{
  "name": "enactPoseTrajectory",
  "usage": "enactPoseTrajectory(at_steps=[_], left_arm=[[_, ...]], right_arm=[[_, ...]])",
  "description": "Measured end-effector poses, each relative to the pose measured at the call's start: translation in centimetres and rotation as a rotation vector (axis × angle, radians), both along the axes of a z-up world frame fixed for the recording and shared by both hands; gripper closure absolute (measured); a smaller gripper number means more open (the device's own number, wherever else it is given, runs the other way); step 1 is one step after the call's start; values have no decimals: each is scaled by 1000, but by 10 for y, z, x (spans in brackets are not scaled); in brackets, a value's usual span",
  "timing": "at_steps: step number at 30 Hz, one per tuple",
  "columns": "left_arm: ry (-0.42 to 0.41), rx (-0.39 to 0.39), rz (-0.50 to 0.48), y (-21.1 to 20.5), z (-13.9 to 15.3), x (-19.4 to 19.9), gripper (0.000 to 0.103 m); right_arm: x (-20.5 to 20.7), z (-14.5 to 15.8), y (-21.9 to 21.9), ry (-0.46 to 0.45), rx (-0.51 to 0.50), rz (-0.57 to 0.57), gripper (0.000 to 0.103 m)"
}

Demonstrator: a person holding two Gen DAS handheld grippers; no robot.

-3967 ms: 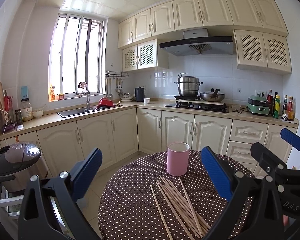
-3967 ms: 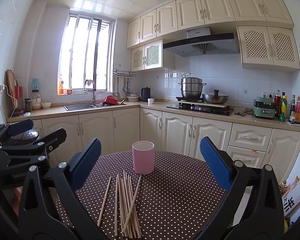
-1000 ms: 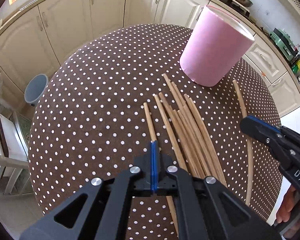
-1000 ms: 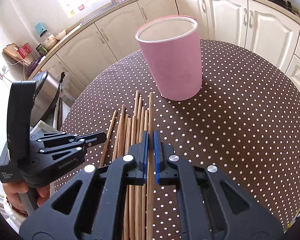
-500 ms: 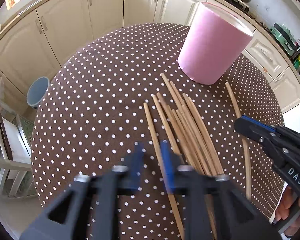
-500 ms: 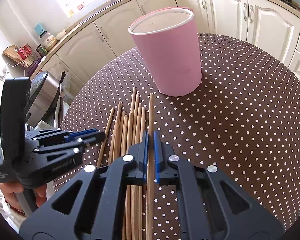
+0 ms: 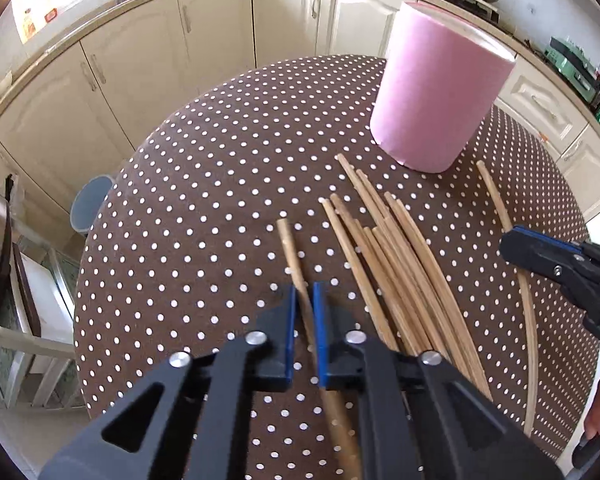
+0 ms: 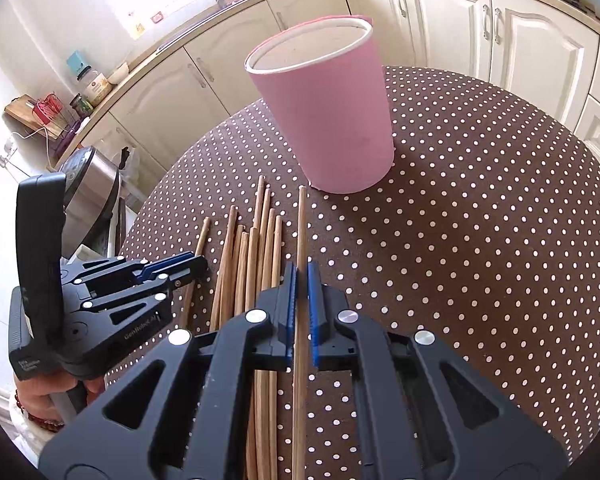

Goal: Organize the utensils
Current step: 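Lift both held chopsticks upright and carry them above the pink cup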

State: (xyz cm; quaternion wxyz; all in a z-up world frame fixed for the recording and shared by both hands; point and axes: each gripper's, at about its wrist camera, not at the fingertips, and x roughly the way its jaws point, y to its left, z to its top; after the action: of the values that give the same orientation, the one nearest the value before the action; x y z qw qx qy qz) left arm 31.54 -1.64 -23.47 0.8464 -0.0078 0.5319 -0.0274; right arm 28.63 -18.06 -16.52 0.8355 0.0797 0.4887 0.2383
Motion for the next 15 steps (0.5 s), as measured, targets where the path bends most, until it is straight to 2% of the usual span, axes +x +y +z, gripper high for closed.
enactPoseTrajectory(at_steps=[3, 7, 15], left_arm=[[-15, -36, -1, 9, 1, 1, 97], [-82, -93, -34, 20, 31, -8, 97], [-300, -183, -121, 19, 124, -30, 97]], right_arm=[[0, 6, -2, -13, 4, -2, 97], [-4, 23, -5, -56, 15, -1, 97], [-14, 74, -12, -181, 43, 9, 97]])
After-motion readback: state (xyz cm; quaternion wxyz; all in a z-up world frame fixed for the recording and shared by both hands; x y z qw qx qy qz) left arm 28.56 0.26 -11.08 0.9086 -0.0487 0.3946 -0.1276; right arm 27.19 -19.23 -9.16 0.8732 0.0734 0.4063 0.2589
